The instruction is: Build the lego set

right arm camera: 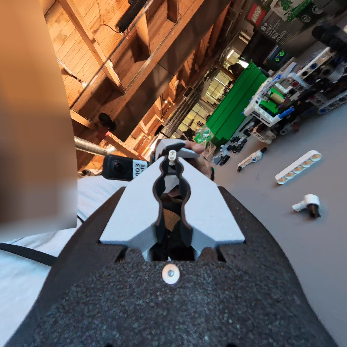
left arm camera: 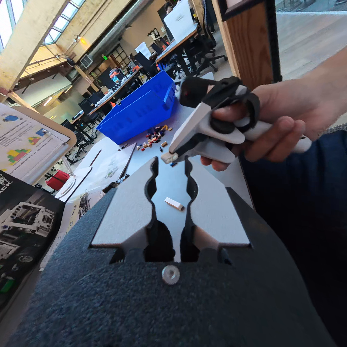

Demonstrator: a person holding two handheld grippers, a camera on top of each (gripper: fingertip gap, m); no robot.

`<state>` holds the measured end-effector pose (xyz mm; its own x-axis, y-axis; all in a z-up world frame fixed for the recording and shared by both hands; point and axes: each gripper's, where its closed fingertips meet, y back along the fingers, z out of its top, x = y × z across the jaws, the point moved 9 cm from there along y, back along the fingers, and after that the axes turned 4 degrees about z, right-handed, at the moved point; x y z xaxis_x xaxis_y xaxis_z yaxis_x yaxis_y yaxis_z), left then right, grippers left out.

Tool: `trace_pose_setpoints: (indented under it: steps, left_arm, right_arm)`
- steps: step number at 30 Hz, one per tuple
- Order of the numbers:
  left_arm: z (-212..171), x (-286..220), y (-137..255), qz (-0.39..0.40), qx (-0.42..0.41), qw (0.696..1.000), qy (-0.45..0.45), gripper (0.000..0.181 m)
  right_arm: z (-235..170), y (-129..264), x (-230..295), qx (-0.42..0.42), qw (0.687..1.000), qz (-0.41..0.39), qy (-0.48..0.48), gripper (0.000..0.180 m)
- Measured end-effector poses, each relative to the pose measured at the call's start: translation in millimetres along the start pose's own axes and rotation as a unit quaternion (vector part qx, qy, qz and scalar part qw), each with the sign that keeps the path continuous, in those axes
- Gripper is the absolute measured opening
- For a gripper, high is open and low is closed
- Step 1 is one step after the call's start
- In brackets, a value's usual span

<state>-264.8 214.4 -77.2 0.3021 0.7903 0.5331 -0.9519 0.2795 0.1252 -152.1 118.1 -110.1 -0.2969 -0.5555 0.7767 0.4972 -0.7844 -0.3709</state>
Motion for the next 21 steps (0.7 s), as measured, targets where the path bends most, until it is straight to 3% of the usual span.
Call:
trace_pose_setpoints:
  steps: [4,8,13,21]
  left_arm:
    - [2.4,5.0,3.9,0.005,-0.008,1.0,0.016,0.012]
    - [2.7,4.6,6.5,0.04,-0.014,0.999,-0.028,0.022]
    - [1.6,-0.2,6.0,0.04,-0.009,0.997,-0.061,0.016]
    - [-1.6,3.1,4.5,-0.001,0.011,0.999,-0.038,0.013]
  right_arm:
    - [-1.0,-2.9,1.1,-0.026,0.999,0.029,-0.025,0.005]
    - [-2.6,-3.2,-3.7,-0.042,0.996,0.039,-0.063,0.005]
    - [-7.2,-3.1,-12.2,-0.056,0.989,0.062,-0.123,0.005]
    - [-2.2,-0.3,-12.6,0.004,0.998,0.011,-0.063,0.005]
